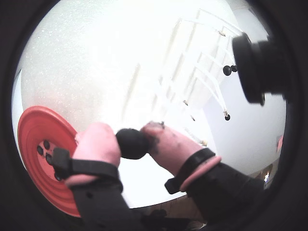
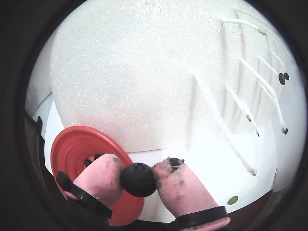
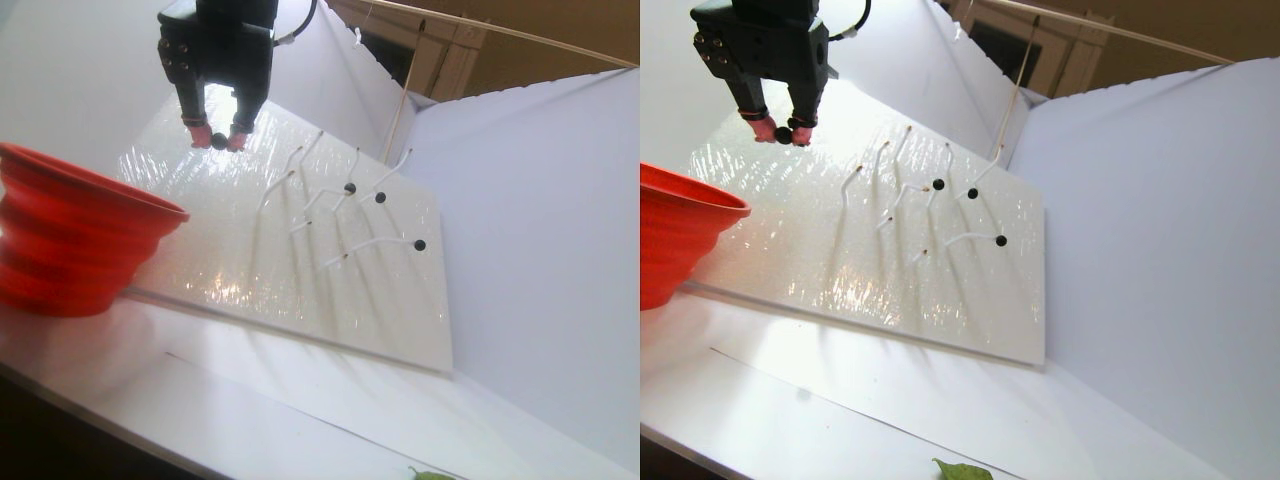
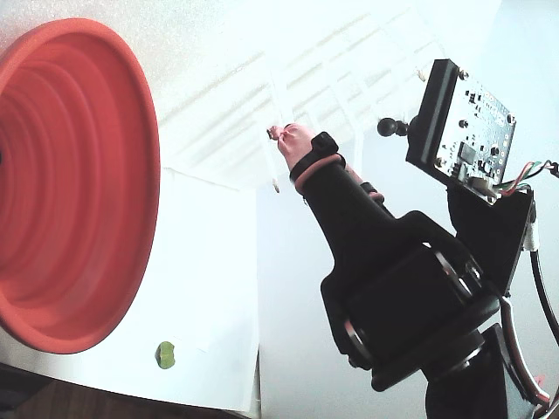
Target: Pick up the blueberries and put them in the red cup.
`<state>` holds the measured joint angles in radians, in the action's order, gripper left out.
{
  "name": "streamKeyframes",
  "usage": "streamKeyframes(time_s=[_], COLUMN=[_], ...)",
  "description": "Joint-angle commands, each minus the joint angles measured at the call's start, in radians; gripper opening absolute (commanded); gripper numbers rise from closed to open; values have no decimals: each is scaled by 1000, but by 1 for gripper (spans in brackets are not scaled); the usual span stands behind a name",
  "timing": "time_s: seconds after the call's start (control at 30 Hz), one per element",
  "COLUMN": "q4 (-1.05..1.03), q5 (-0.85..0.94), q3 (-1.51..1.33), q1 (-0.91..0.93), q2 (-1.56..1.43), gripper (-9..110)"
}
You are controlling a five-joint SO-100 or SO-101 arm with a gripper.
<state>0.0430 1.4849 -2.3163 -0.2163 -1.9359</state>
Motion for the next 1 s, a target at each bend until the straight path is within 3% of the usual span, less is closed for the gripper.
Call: streamKeyframes(time_s=[0.0,0.47,0.97], q4=[-21,-84,-140], q5=[-26,-101,-72], q3=[15,-55,-55], q1=[-11,-87,-14], q2=[-117,-176,-218], gripper=[12,13,16])
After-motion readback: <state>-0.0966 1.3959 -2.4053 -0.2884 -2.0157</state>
